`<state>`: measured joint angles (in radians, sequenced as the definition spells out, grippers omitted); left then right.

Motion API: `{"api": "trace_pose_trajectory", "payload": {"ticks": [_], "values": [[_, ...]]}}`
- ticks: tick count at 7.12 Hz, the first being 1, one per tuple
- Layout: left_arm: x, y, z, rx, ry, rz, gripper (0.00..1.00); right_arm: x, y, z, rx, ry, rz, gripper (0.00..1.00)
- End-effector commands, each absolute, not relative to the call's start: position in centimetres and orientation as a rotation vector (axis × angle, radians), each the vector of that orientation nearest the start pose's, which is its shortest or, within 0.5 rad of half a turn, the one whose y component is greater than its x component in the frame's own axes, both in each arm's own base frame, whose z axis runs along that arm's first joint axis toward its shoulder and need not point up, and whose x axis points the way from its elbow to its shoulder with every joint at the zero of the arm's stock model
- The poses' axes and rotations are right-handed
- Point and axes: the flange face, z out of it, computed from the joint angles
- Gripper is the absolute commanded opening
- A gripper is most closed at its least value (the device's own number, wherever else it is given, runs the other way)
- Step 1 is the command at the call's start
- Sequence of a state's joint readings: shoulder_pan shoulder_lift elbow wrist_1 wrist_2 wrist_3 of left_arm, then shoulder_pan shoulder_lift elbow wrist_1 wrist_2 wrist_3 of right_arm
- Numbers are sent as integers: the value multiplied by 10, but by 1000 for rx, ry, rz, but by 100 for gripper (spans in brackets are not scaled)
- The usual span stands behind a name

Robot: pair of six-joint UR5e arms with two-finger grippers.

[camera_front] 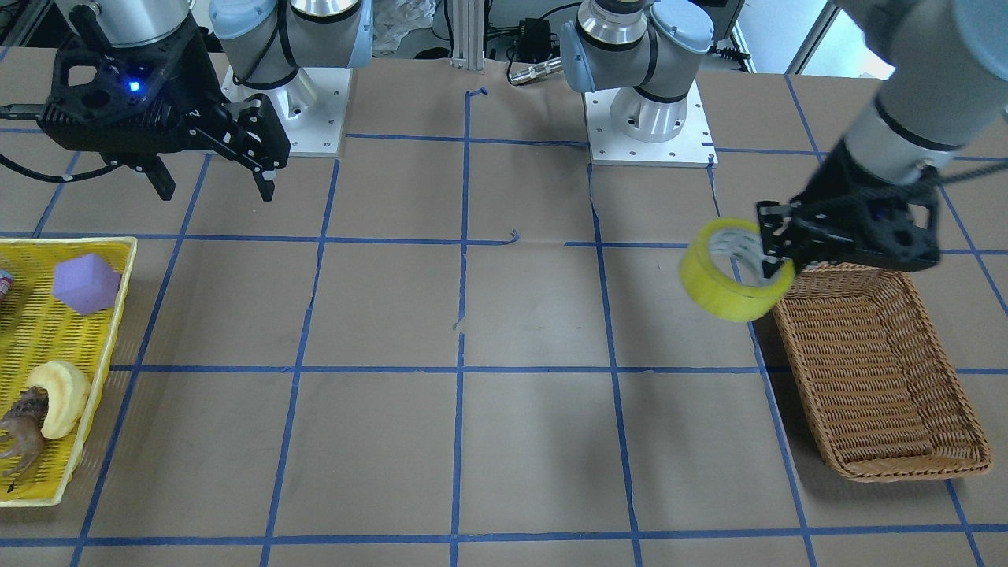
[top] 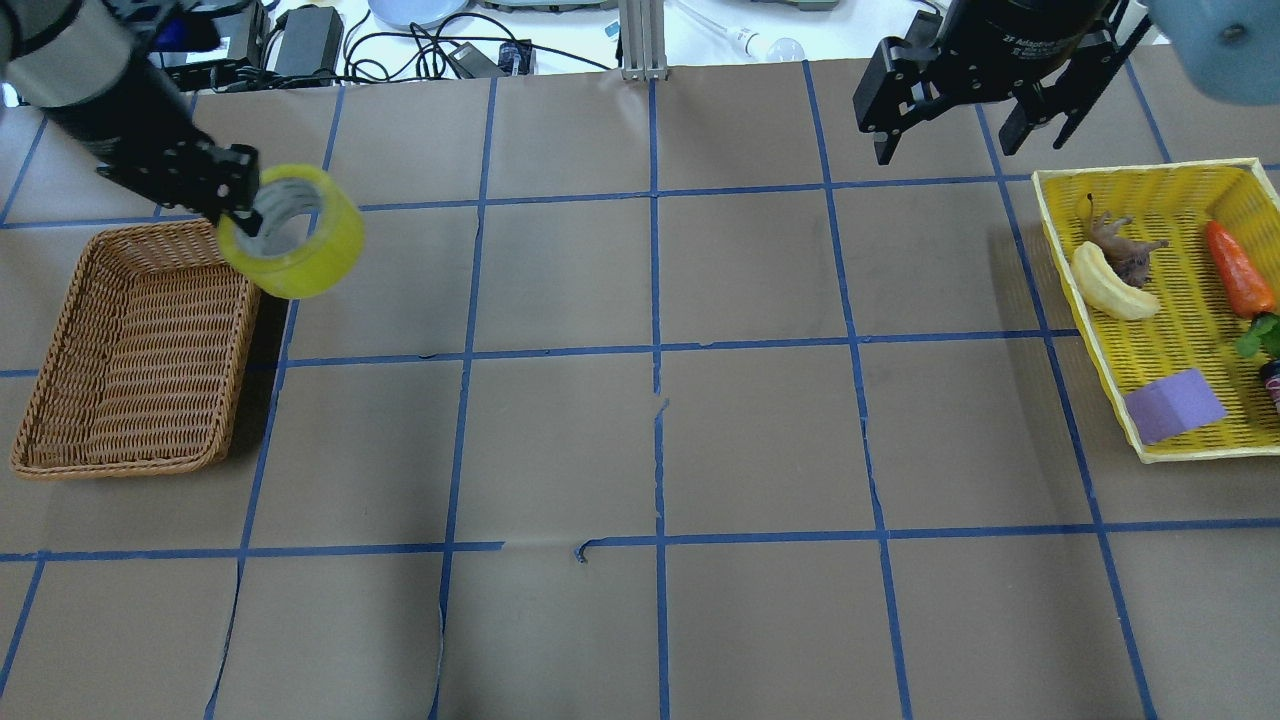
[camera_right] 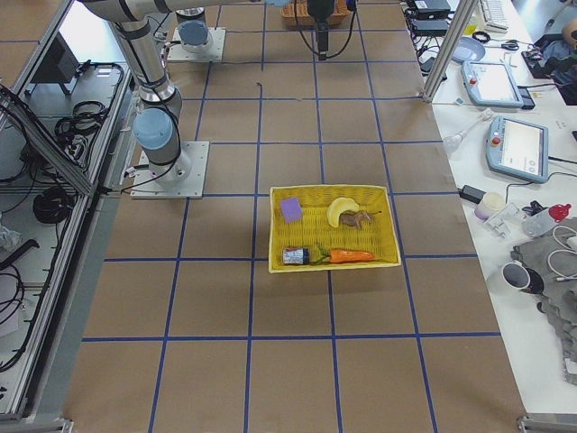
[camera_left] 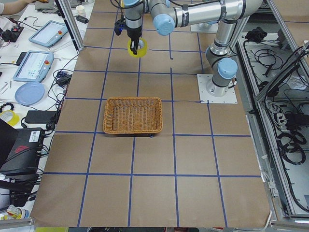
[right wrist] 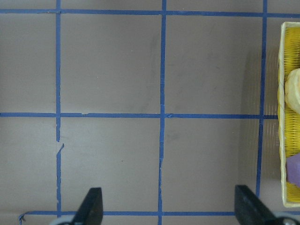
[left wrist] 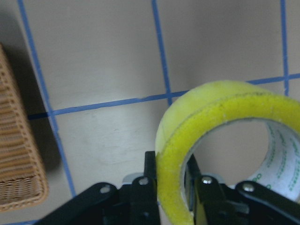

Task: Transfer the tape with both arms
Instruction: 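Carry the tape roll with the left gripper into the wicker basket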

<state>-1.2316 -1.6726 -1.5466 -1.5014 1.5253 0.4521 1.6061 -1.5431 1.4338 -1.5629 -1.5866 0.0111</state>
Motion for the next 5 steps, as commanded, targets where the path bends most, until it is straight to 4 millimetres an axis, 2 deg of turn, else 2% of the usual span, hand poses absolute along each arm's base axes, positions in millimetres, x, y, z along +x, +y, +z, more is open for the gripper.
{"api": "trace_pose_trajectory", "payload": {"ticks": [1,2,3,4,5], "values": [[163,-562,409,201,3177,12,0,150,-506,541,-37,3150,-160,100],[197,-590,361,341,3124,-71,0,150,-506,541,-37,3150,-160,100],[235,-592,331,306,3142,-68,0,149,-506,541,-35,3152,-160,100],[270,-586,310,337,3157,-47,0,149,-506,540,-35,3152,-158,100],[285,-586,287,308,3185,-50,0,149,-506,540,-35,3154,-158,100]]}}
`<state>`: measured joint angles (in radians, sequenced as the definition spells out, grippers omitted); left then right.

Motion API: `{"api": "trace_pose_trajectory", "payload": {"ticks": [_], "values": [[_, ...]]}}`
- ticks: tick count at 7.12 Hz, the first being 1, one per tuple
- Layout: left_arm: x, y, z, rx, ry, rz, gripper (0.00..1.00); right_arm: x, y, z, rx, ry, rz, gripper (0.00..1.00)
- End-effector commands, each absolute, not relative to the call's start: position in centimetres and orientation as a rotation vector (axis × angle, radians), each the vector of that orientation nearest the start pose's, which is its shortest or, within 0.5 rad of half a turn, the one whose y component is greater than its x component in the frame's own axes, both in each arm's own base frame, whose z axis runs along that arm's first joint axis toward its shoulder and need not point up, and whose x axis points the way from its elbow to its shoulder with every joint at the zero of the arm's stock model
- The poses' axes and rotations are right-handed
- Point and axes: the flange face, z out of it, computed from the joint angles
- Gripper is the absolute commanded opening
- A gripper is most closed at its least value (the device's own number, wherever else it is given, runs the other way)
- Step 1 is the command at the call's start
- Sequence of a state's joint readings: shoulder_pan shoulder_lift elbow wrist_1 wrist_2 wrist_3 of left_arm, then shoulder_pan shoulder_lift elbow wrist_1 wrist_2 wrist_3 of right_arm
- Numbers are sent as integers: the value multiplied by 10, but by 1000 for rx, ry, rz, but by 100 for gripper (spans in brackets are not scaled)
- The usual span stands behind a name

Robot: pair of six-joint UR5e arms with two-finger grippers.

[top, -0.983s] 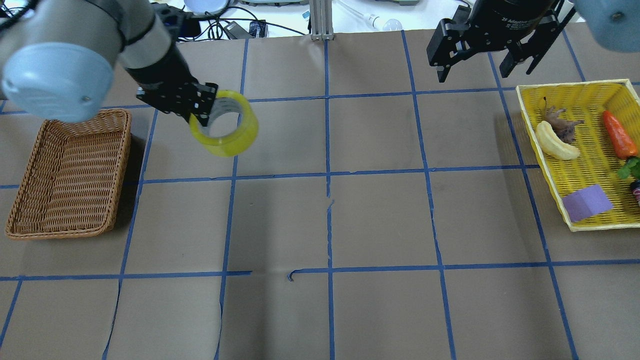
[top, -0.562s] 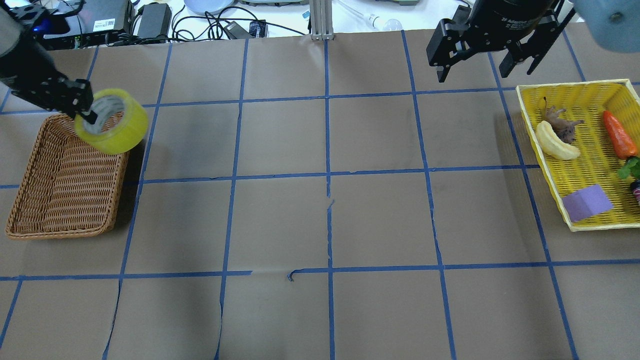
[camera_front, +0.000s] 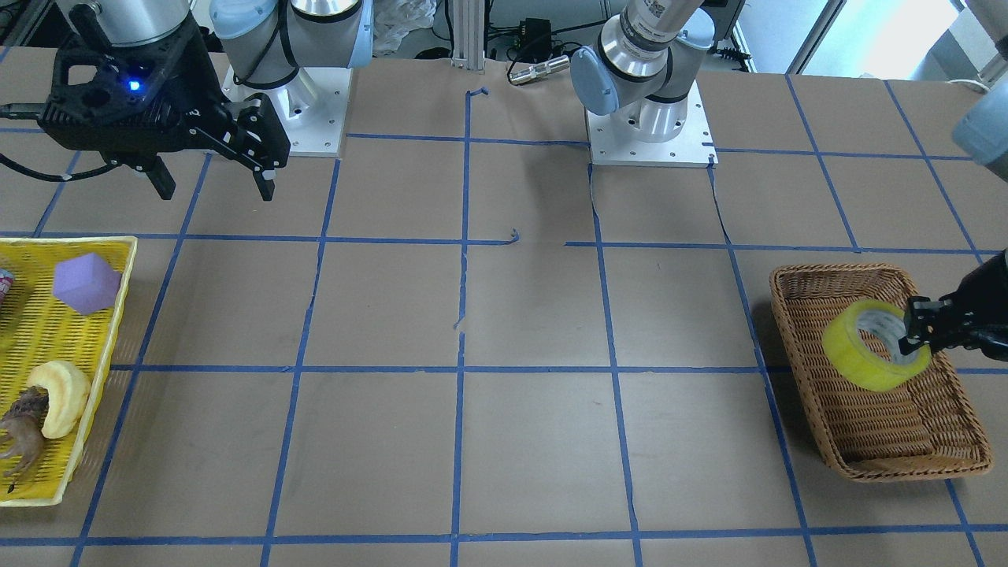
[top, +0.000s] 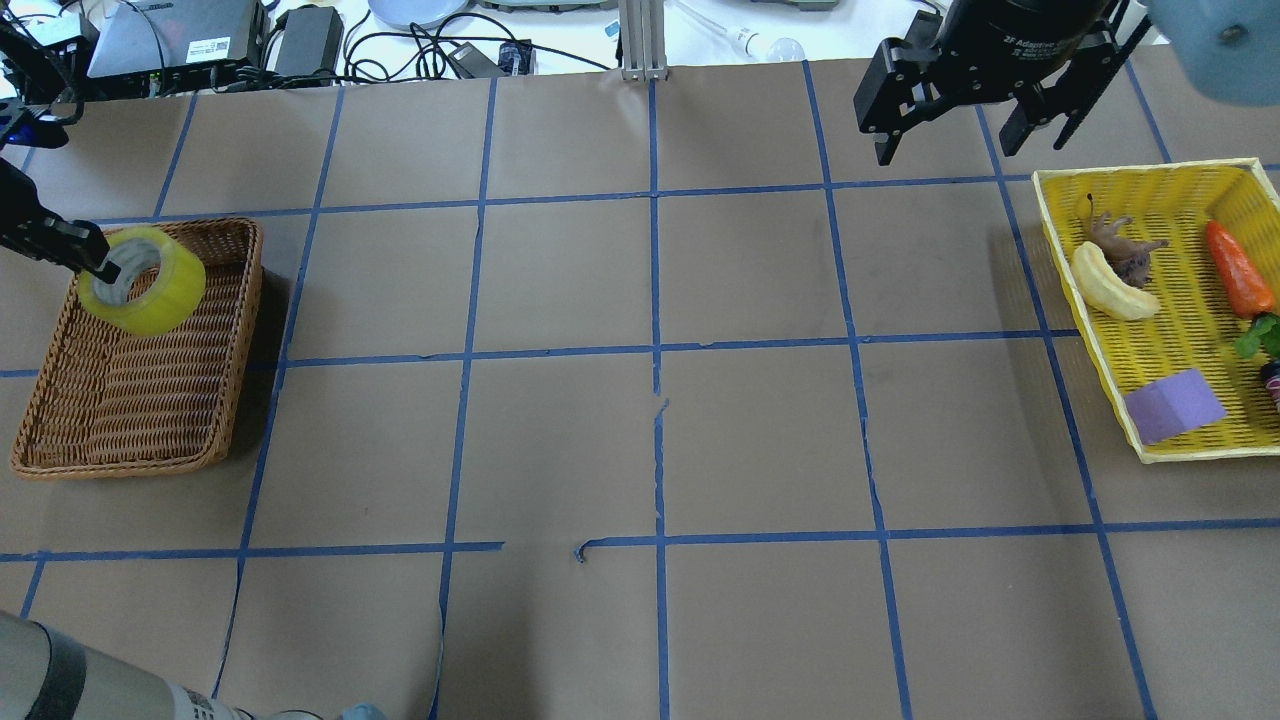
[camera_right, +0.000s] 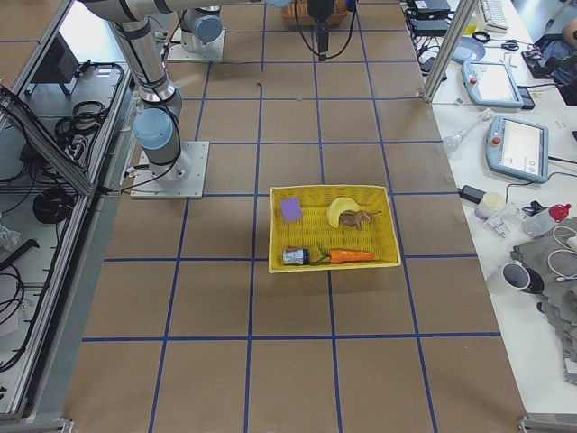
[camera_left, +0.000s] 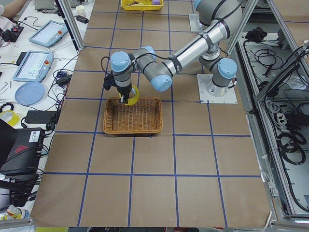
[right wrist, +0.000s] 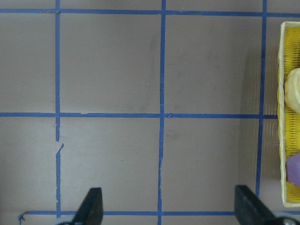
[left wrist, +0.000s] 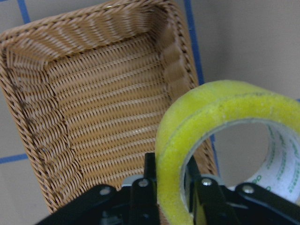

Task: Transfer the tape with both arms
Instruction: 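Open the left gripper to release the tape and lift away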

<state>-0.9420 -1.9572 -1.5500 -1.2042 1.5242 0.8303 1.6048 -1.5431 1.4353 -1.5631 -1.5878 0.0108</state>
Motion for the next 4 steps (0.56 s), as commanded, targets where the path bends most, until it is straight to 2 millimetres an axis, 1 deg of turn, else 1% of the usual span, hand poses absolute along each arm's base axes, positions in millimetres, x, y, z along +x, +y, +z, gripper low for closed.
{"api": "trace_pose_trajectory", "payload": {"ticks": [1,2,3,4], "values": [[283,-586,273,309,3218,-46,0,149,-506,540,-37,3154,-158,100],[279,-583,257,316,3249,-27,0,150,-507,540,-37,3150,-158,100],[277,-581,244,307,3256,-33,70,149,-506,540,-37,3152,-158,100],[277,-581,247,302,3253,-40,97,150,-507,540,-40,3151,-158,100]]}}
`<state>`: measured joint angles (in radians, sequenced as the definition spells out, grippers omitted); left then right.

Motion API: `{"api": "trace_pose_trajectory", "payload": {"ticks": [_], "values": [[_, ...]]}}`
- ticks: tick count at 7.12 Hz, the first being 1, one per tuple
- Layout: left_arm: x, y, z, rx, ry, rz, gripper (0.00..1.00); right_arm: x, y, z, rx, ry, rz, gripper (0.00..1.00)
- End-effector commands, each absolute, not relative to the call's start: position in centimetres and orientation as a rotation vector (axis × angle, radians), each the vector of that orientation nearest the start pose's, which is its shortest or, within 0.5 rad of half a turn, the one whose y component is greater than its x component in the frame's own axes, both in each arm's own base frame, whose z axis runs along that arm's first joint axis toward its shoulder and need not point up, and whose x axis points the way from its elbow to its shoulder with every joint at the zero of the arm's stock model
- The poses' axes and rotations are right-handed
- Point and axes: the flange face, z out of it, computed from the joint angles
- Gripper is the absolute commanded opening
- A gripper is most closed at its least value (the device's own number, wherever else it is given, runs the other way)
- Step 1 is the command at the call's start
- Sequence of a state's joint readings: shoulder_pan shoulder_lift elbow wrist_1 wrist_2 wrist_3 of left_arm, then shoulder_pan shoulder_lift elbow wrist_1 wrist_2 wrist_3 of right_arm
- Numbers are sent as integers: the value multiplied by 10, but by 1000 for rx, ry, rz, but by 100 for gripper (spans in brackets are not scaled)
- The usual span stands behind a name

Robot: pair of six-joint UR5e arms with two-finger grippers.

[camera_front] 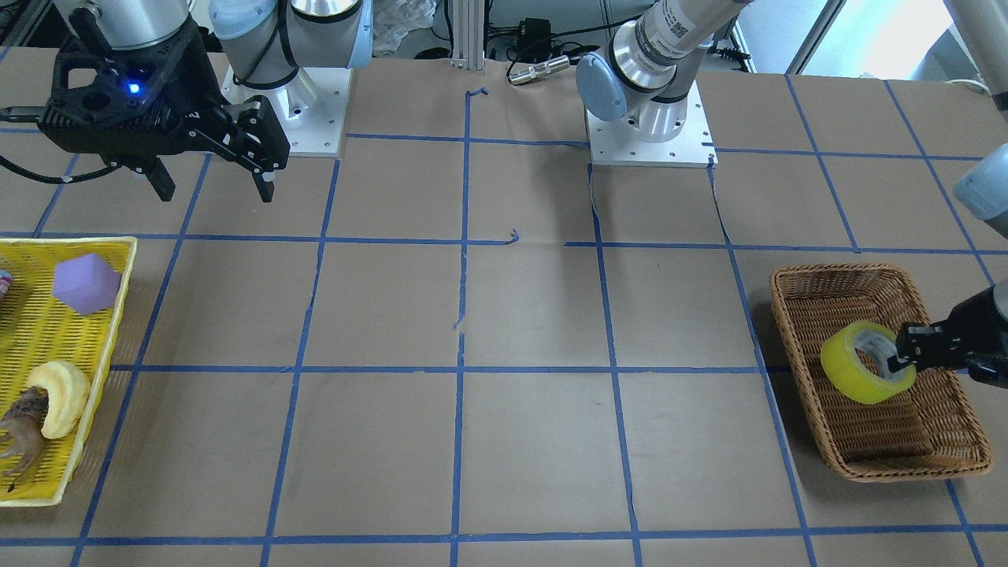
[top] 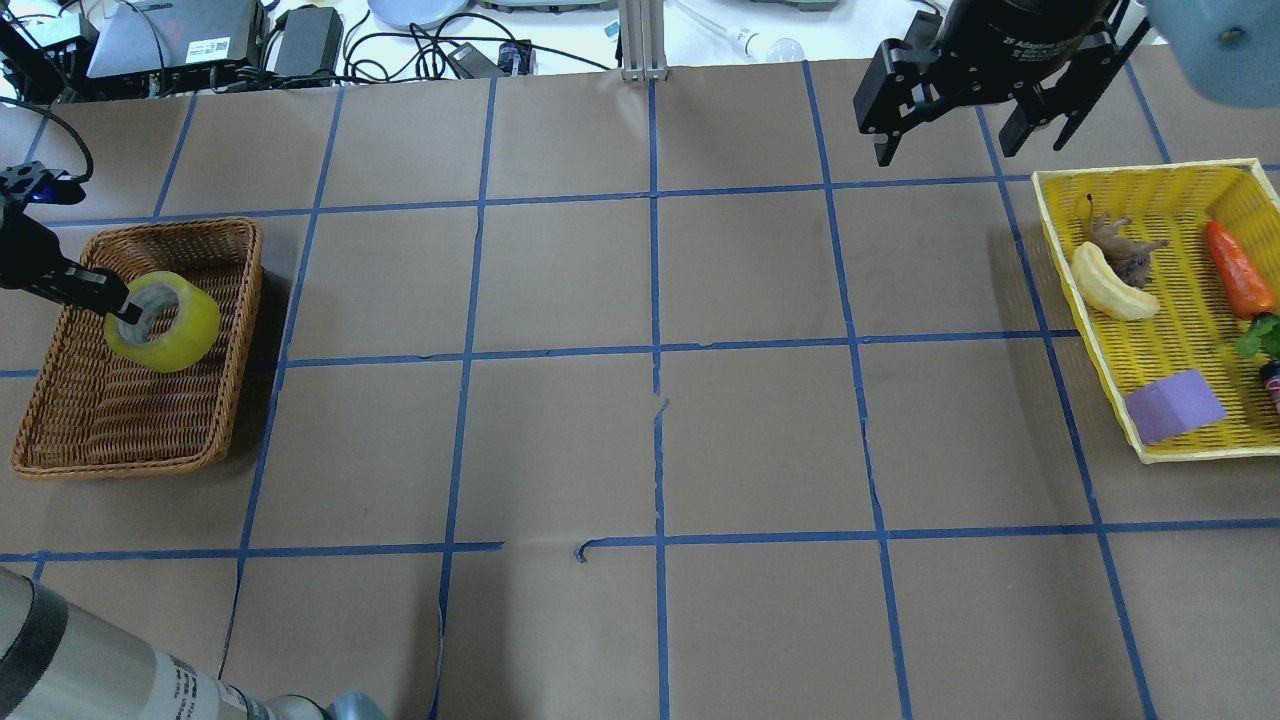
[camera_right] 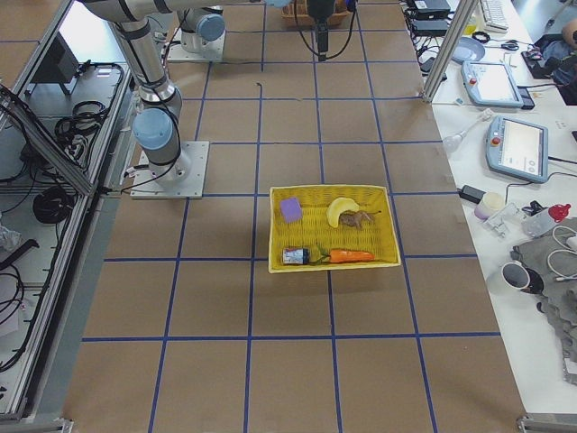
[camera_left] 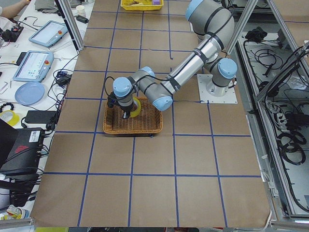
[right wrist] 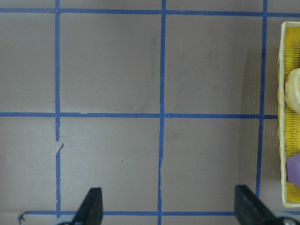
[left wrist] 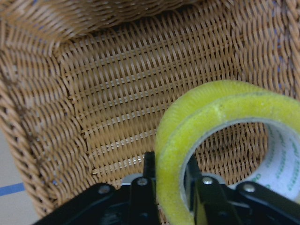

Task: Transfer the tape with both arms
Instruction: 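Open the left gripper to release the tape and lift away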

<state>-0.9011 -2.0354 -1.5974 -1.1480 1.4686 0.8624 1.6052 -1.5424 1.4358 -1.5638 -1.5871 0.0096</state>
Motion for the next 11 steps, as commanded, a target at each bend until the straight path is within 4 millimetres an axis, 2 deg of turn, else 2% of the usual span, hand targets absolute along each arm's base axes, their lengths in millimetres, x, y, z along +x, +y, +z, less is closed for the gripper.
{"api": "trace_pose_trajectory", "payload": {"ticks": [1,2,3,4,5,6,7,8,9,10,11], "values": [[277,-581,266,299,3223,-61,100,150,-506,540,-40,3150,-160,100],[263,-579,281,204,3242,-54,100,150,-506,541,-40,3150,-163,100],[226,-578,319,163,3253,-45,100,150,-507,540,-42,3152,-158,100],[174,-577,345,99,3280,18,100,150,-507,540,-42,3152,-160,100],[114,-573,381,-98,3259,11,100,150,-507,540,-42,3150,-160,100],[44,-571,409,-62,3206,-24,100,150,-506,541,-42,3150,-162,100],[-25,-561,427,-110,3154,-40,100,150,-507,540,-42,3150,-160,100],[-88,-550,435,-106,3166,-44,100,150,-507,540,-42,3150,-160,100],[-131,-546,445,-101,3160,-67,100,150,-507,540,-42,3150,-160,100],[-148,-535,457,-56,3163,-50,100,150,-507,540,-42,3150,-160,100],[-152,-527,487,-57,3205,-47,100,150,-506,541,-42,3150,-162,100]]}}
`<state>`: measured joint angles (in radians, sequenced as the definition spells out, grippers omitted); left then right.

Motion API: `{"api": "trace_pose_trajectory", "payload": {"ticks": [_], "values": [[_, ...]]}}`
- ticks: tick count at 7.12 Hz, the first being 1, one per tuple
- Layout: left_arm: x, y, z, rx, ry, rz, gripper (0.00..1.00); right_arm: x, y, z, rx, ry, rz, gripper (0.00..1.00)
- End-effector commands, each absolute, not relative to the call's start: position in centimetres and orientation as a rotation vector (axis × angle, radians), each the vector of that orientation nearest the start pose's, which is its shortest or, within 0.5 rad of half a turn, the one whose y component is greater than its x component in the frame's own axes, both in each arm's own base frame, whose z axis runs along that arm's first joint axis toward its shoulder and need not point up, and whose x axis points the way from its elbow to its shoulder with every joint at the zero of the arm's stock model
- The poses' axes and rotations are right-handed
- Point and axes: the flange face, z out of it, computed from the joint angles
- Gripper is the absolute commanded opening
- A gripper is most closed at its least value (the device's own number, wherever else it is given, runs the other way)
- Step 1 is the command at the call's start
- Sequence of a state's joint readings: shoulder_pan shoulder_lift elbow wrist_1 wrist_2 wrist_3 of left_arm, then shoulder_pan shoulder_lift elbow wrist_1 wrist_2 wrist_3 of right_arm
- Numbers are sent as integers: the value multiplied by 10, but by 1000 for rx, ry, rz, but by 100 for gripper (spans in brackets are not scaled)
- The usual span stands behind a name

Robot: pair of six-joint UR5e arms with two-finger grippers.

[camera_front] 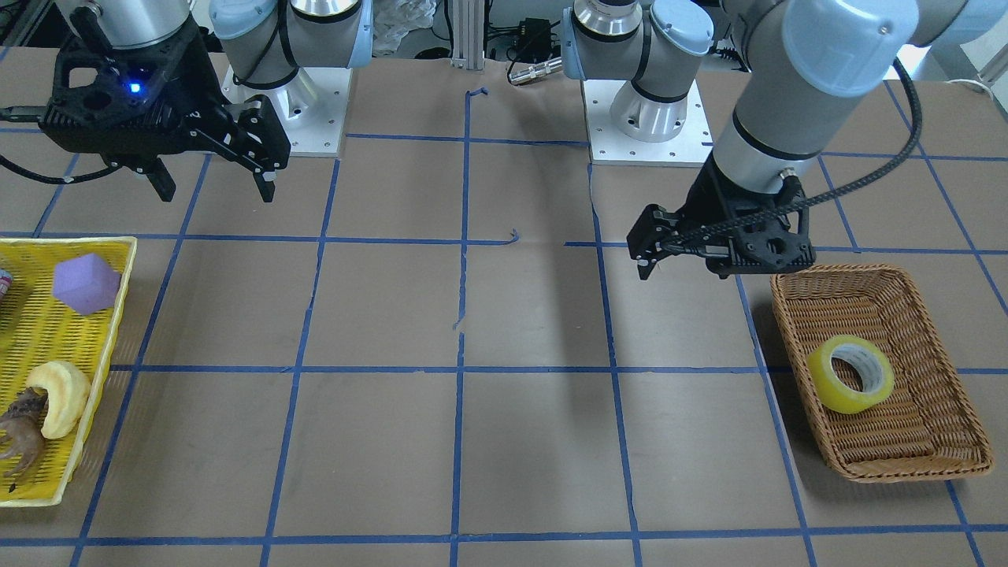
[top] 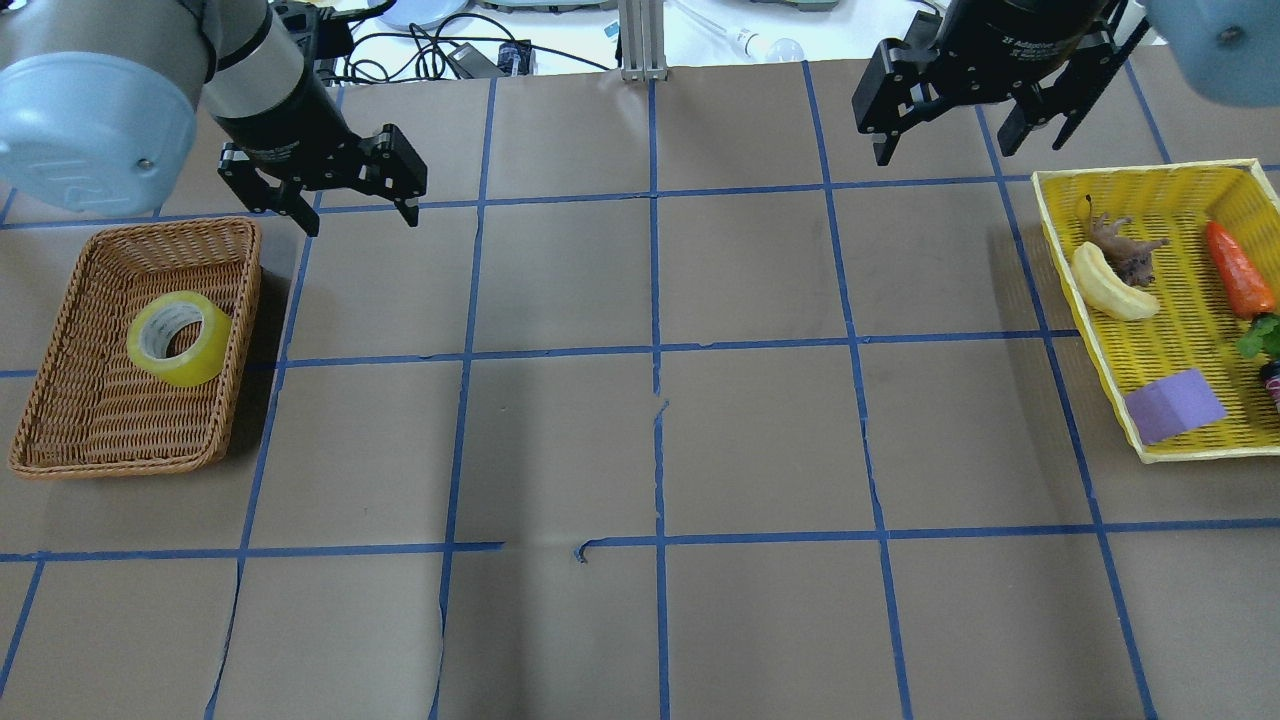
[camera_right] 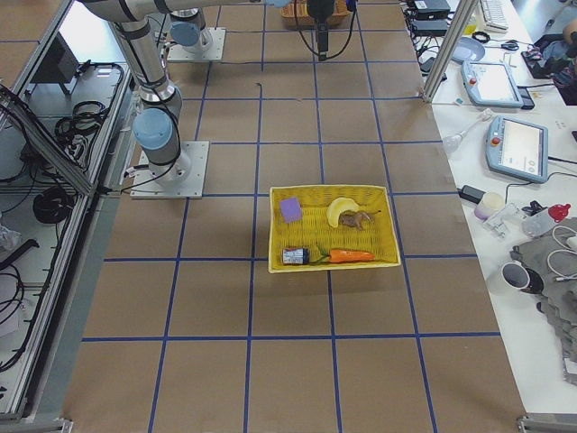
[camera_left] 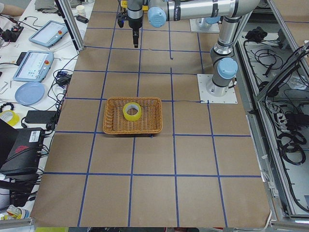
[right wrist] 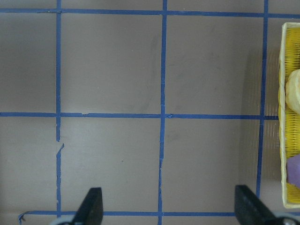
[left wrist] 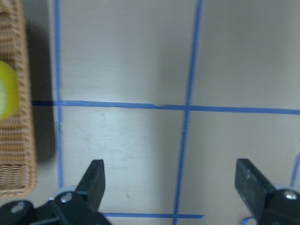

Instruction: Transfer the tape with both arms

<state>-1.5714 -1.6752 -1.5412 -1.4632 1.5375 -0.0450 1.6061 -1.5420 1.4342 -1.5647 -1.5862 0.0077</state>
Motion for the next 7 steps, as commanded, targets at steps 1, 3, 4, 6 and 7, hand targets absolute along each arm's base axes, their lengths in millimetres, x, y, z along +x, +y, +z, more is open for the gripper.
{"api": "trace_pose_trajectory", "payload": {"ticks": [1,3,4,6,7], "values": [[-151,-518,498,-61,3193,83,100,150,-507,540,-42,3151,-158,100],[-143,-497,507,-48,3132,165,100,149,-507,540,-40,3150,-160,100],[-140,-492,512,-45,3131,166,100,149,-507,540,-40,3150,-160,100],[-139,-495,515,24,3139,123,100,149,-507,540,-40,3150,-160,100],[-141,-503,517,29,3137,39,100,149,-507,540,-40,3150,-160,100]]}}
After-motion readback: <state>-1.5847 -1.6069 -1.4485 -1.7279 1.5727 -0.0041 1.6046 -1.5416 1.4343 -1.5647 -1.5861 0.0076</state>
